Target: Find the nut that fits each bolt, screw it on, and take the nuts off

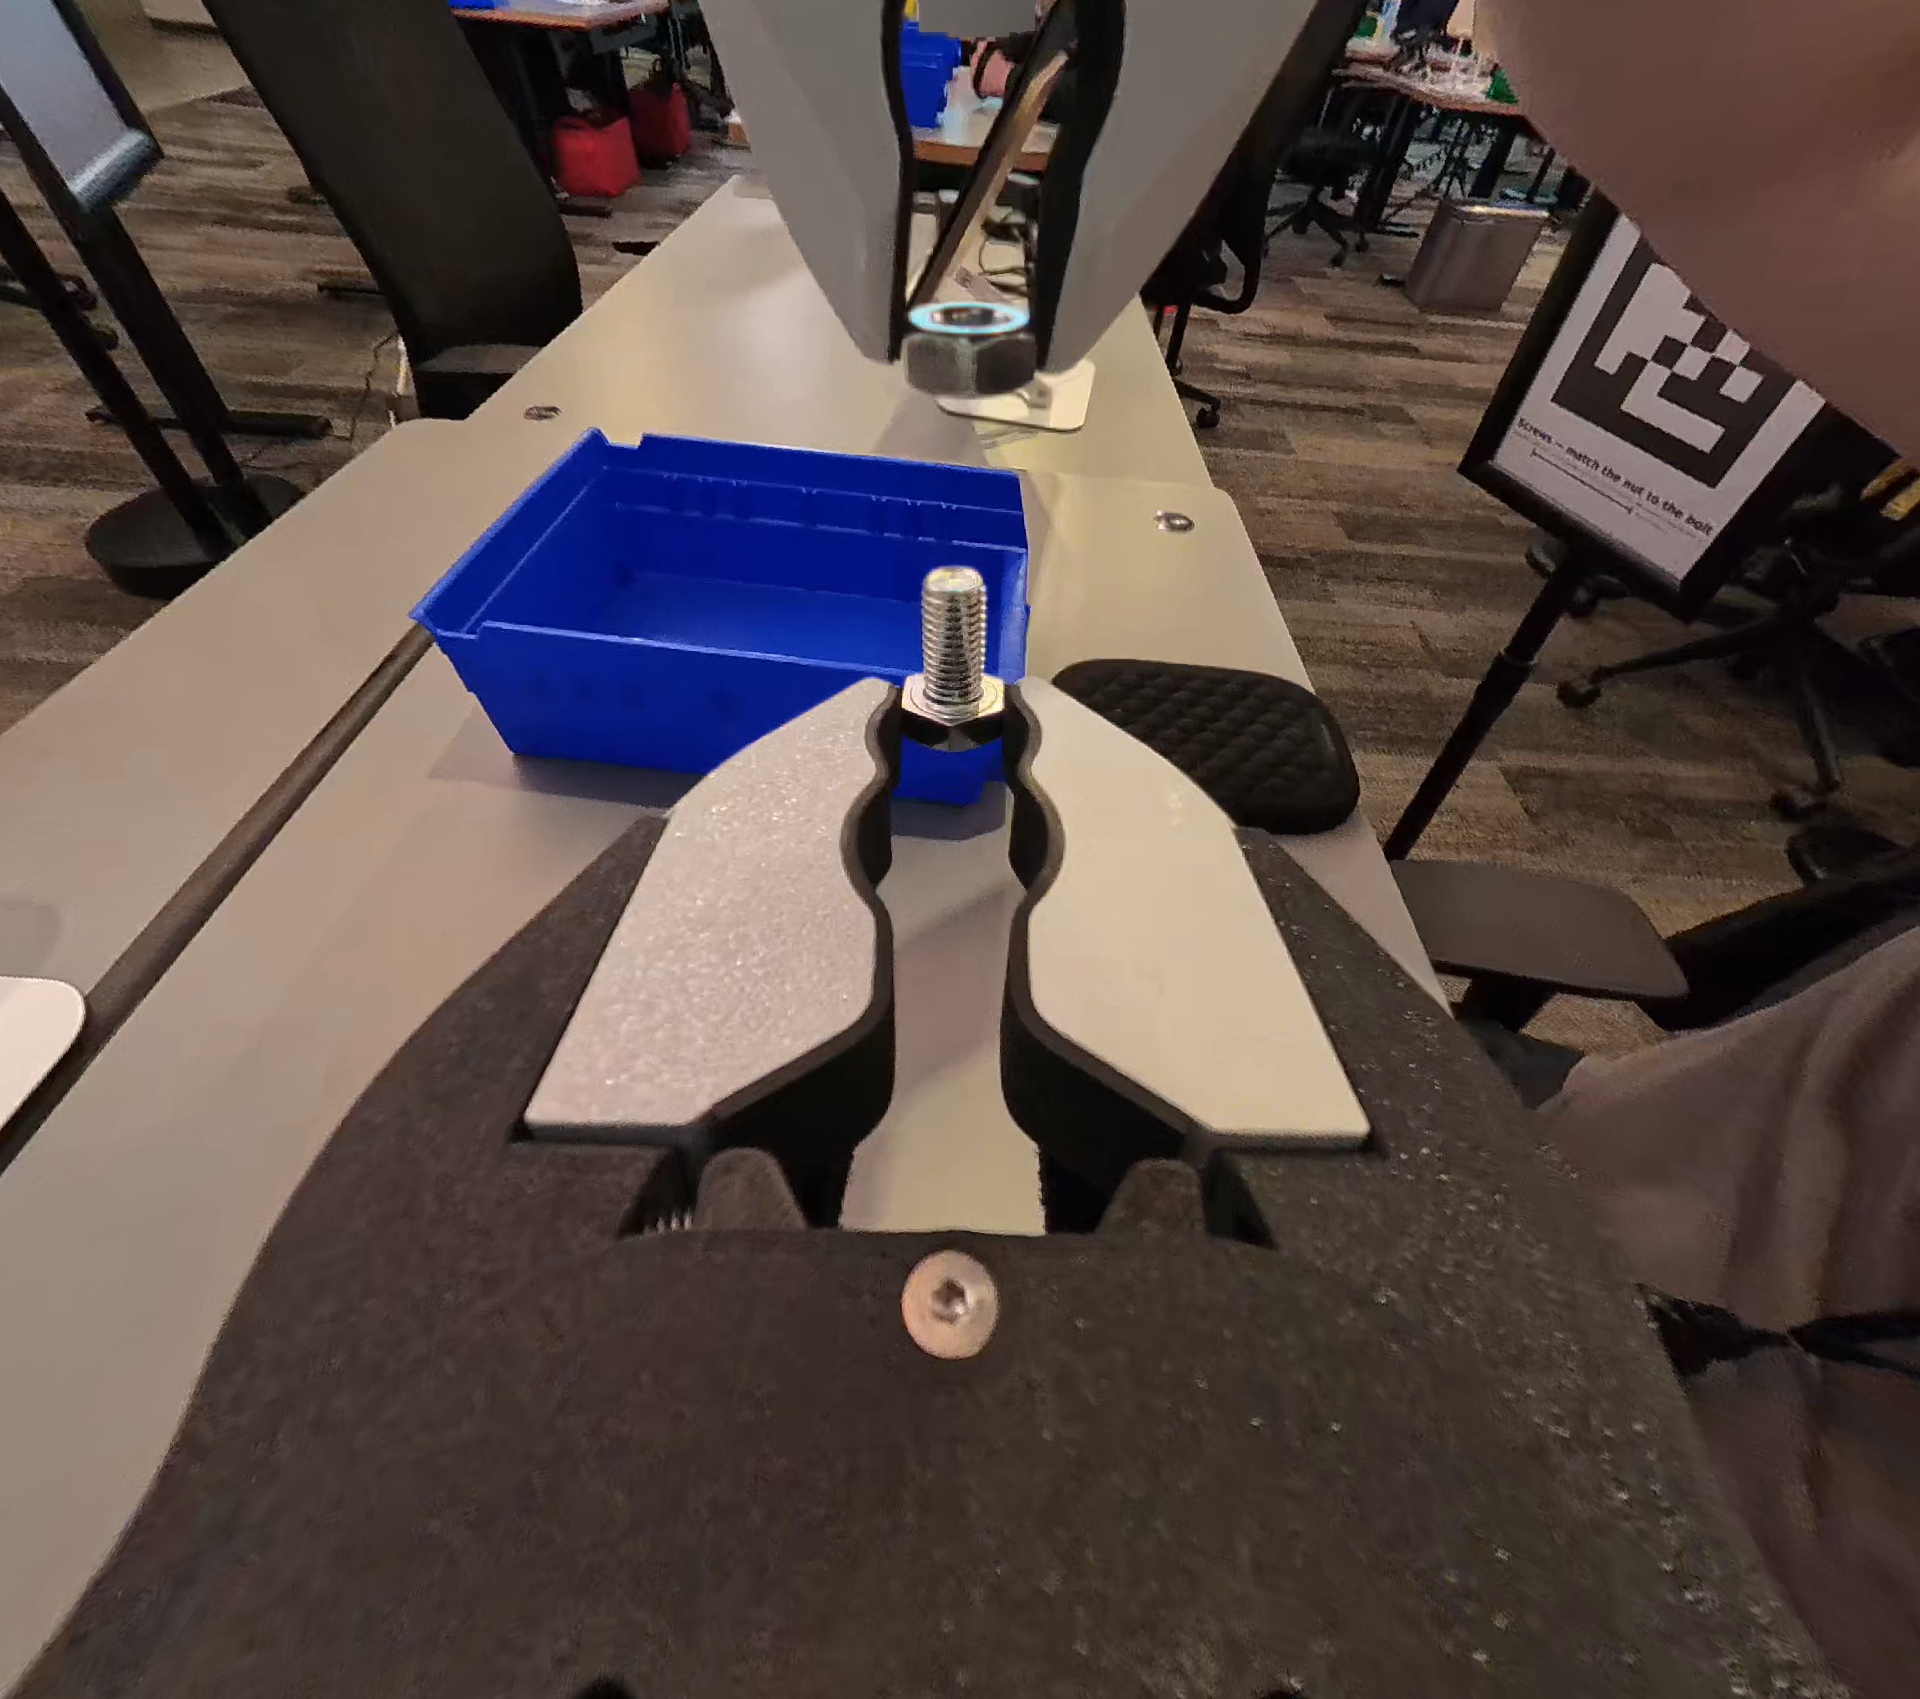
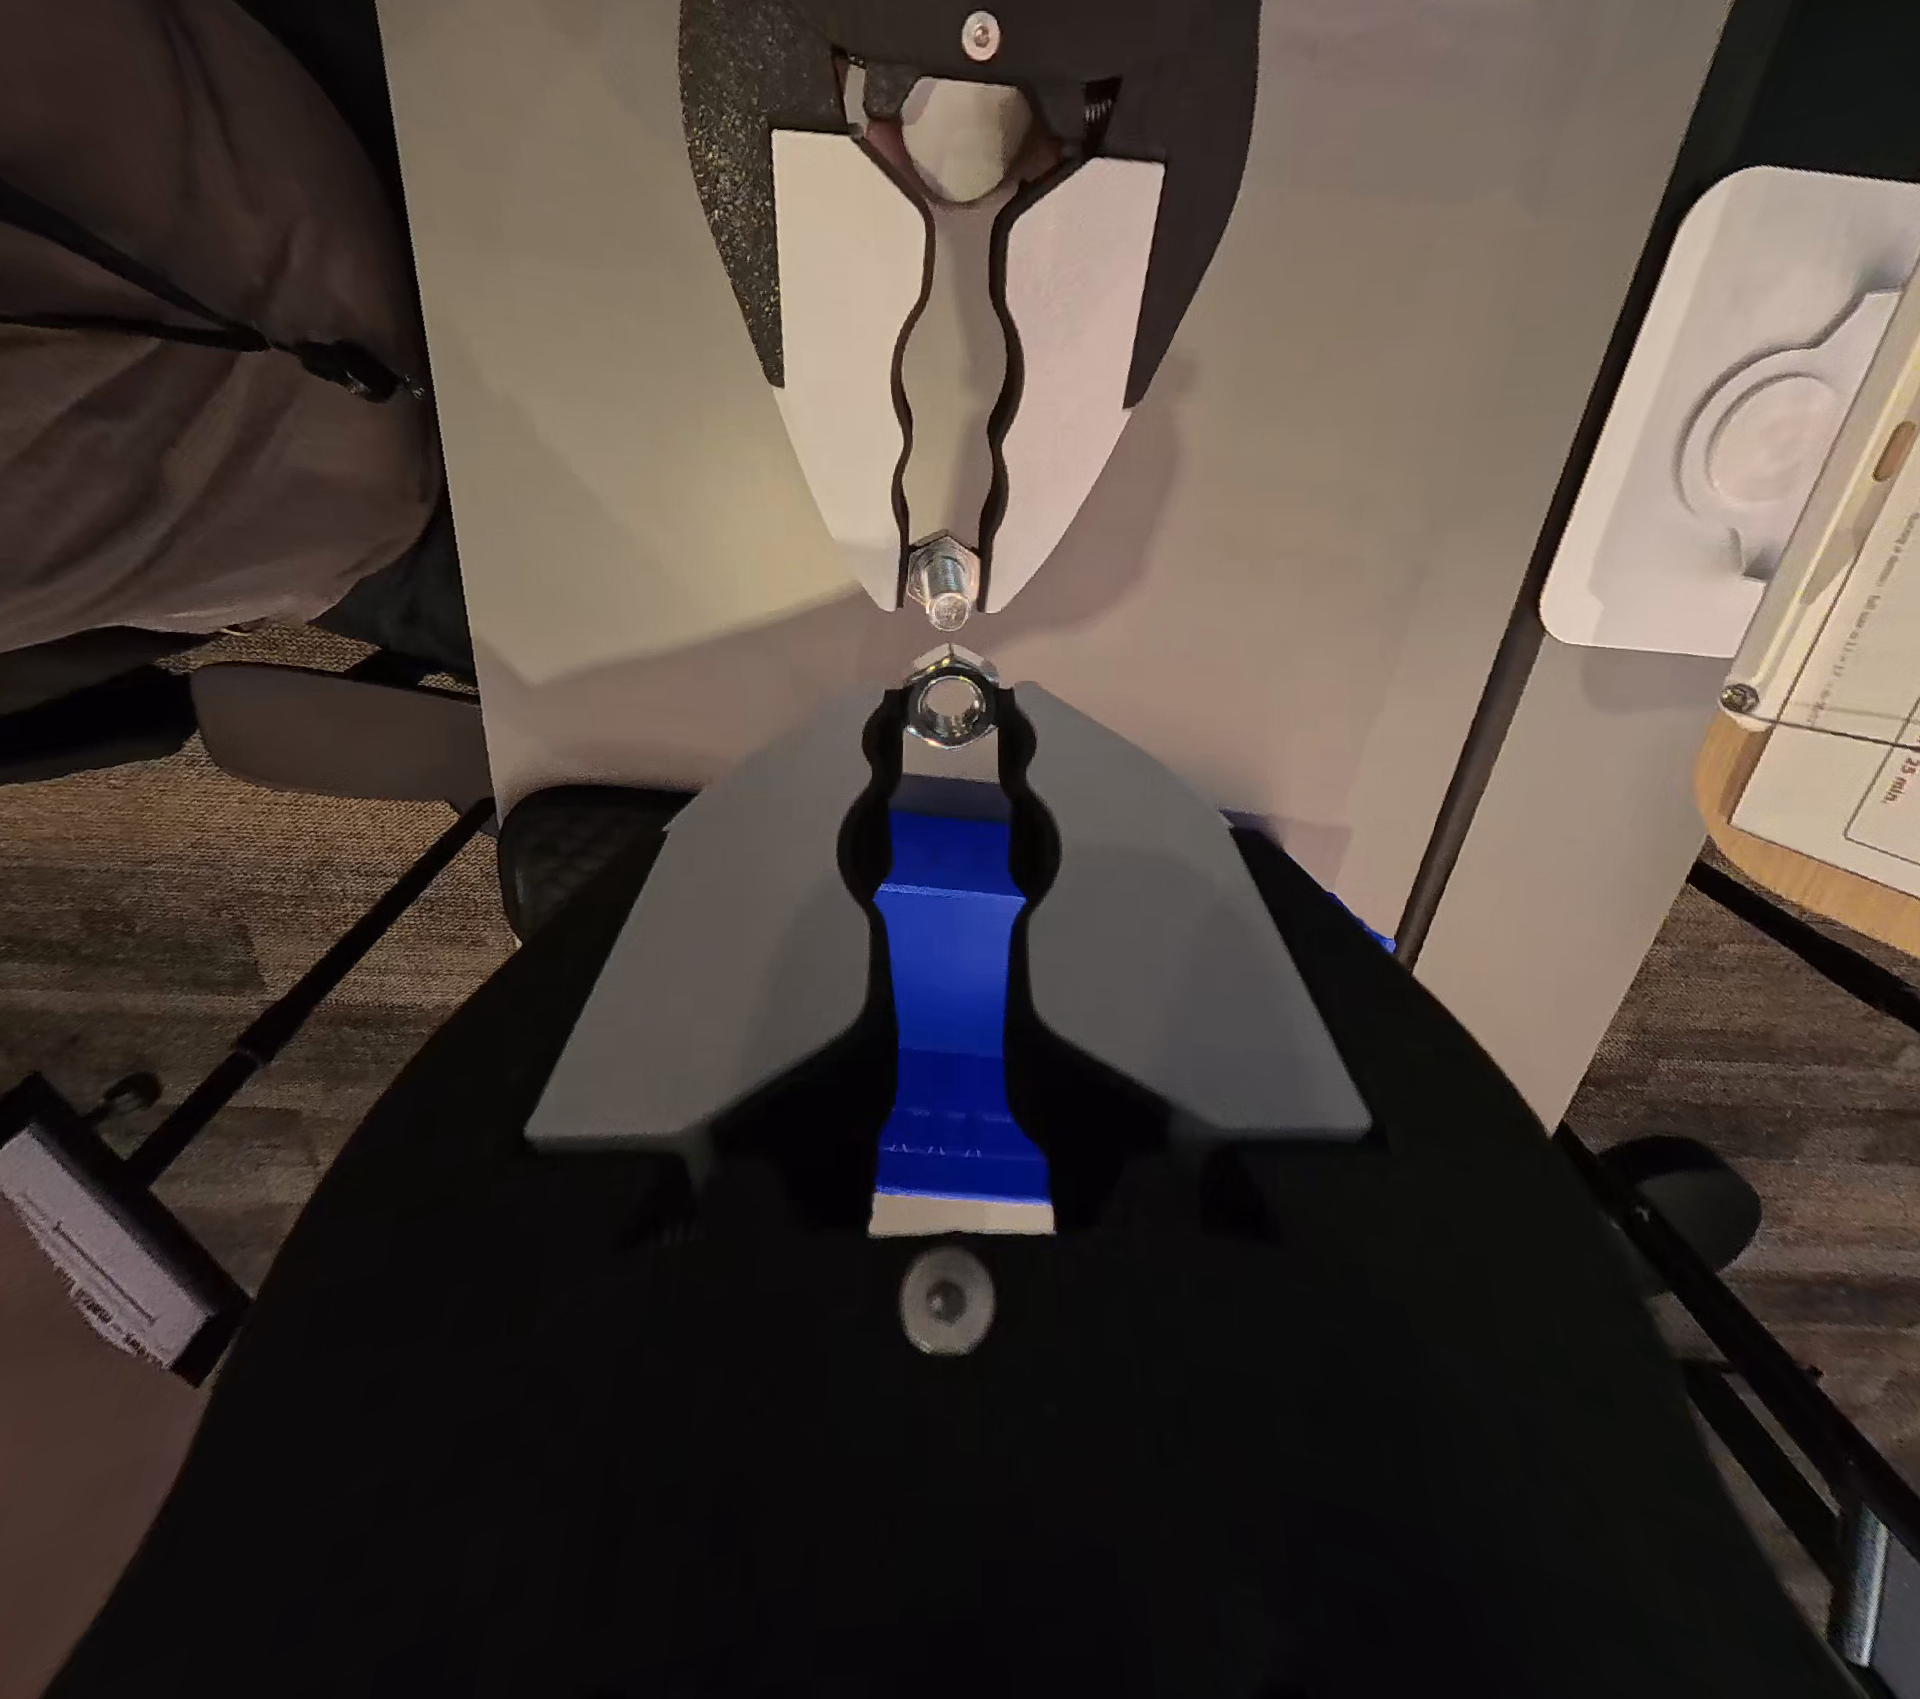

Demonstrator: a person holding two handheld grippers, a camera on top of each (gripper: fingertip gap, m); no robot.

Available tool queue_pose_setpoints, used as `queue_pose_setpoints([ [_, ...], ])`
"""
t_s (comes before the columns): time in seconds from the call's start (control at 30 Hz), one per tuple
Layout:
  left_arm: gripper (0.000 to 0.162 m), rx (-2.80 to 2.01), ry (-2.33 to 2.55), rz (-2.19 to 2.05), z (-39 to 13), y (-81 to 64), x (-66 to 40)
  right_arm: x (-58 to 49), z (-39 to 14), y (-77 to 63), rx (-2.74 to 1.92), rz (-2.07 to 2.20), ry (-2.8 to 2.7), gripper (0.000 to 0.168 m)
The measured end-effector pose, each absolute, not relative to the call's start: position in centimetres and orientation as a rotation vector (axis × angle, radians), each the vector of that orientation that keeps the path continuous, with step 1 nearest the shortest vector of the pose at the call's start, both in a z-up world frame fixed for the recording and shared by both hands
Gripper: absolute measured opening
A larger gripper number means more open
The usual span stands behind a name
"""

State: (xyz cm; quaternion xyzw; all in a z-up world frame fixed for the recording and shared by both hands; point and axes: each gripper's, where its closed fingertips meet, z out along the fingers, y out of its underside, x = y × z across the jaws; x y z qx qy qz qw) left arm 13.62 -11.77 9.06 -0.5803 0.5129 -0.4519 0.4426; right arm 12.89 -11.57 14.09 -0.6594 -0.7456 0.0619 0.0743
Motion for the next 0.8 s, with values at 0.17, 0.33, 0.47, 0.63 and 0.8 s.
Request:
queue_pose_setpoints([
  [0.17, 0.018, -1.403, 1.247, -1.140, 10.0, -11.7, 12.9, 11.8, 13.7, -11.7, -1.949, 0.149, -2.269, 0.018],
  [0.33, 0.018, -1.370, 1.246, -1.178, 10.9, -12.3, 12.2, 10.6, 13.9, -12.0, -1.941, 0.141, -2.273, 0.019],
  [0.47, 0.018, -1.353, 1.240, -1.176, 11.3, -12.7, 11.8, 9.9, 13.7, -12.3, -1.942, 0.109, -2.298, 0.019],
  [0.63, 0.018, -1.323, 1.251, -1.146, 11.8, -13.1, 11.6, 9.5, 14.1, -12.8, -1.946, 0.104, -2.305, 0.019],
  [0.8, 0.018, -1.309, 1.249, -1.141, 12.2, -13.4, 11.3, 9.6, 14.3, -13.1, -1.957, 0.095, -2.315, 0.019],
])
